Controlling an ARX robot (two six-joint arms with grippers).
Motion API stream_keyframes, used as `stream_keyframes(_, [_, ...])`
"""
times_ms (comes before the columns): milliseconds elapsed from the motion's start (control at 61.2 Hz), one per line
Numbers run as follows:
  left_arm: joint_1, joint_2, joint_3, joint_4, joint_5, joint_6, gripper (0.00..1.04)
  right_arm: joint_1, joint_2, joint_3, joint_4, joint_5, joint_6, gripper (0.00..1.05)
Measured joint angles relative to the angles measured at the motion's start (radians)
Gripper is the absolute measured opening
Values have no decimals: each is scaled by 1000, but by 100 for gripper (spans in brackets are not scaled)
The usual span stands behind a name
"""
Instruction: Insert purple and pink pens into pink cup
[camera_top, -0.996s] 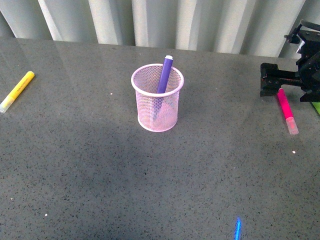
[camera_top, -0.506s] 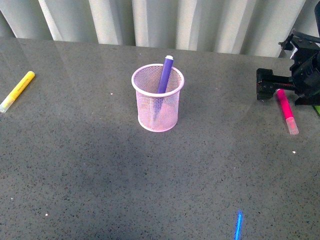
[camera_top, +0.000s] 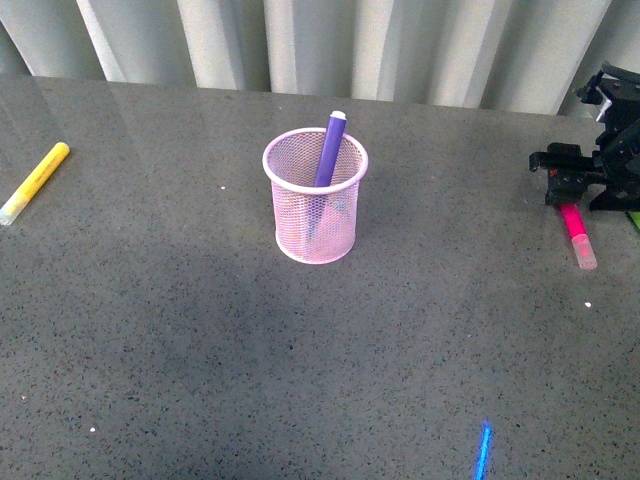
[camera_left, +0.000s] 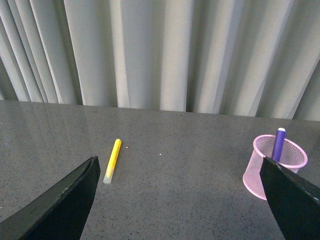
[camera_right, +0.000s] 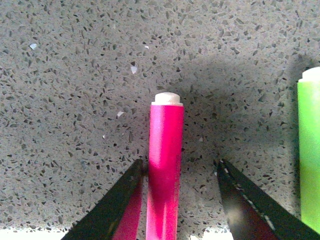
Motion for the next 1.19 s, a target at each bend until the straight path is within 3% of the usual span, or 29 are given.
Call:
stream_keyframes(196, [0,0,0,0,0,0,98,-5,0,1,29,-66,5,13])
stream_keyframes(474, [0,0,0,0,0,0,98,-1,-16,-43,127,-79,-6,11])
stream_keyframes(572, [0,0,0,0,0,0,98,7,-47,-98,235,-25,-47,11])
stream_keyframes(686, [0,0,0,0,0,0,98,34,-132,-206,492,0,-174,11])
stream_keyframes(914, [0,0,0,0,0,0,98,201,-311,-323,907,-116,-291,11])
stream_keyframes(1192, [0,0,0,0,0,0,98,454,-263,-371,1251,-131,-278,11])
